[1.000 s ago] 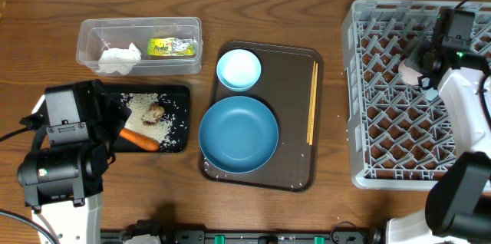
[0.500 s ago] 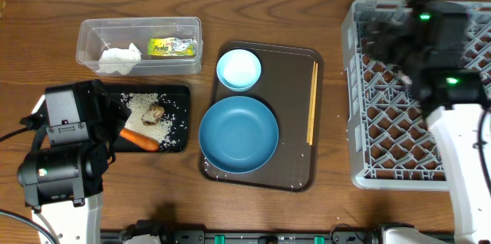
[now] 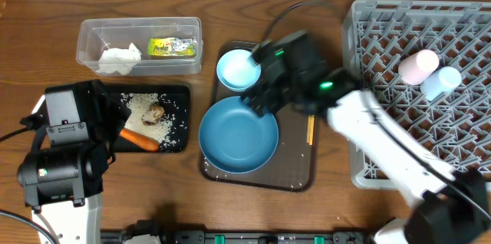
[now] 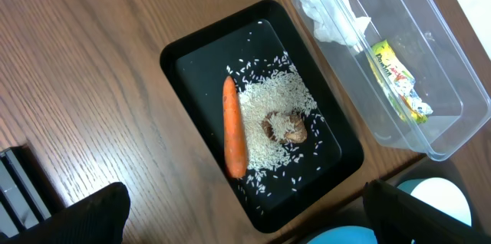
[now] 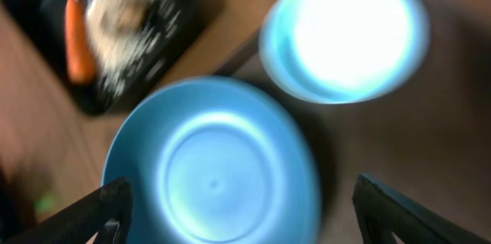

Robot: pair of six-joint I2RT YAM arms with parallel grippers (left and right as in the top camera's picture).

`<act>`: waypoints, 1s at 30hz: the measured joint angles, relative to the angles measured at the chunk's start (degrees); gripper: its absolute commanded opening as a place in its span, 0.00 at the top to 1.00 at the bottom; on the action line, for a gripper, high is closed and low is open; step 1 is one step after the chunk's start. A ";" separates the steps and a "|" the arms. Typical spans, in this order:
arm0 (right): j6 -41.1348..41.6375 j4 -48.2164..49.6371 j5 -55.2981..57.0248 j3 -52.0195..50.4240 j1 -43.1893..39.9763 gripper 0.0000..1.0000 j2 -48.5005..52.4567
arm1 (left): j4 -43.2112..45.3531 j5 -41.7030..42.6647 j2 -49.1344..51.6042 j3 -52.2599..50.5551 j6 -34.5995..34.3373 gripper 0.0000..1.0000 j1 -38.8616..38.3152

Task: Sort waste into correct bins and load items into the dishwasher rack
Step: 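Move the right gripper left over the large blue plate on the brown tray, then grasp the rim of the large blue plate with the right gripper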

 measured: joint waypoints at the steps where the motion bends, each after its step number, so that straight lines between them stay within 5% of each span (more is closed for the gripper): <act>1: -0.76 0.04 -0.11 0.00 1.25 0.14 1.16 | -0.02 0.00 0.00 0.00 0.00 0.02 0.00; 18: -6.51 -1.88 -4.24 0.00 18.10 0.18 8.39 | -0.02 0.00 0.00 0.00 0.00 0.02 0.00; 26: -5.73 -2.89 -1.20 0.00 20.28 0.26 11.32 | -0.02 0.00 0.00 0.00 0.00 0.02 0.00; 30: -4.72 -3.48 -0.59 0.00 20.26 0.21 12.57 | -0.02 0.00 0.00 0.00 0.00 0.02 0.00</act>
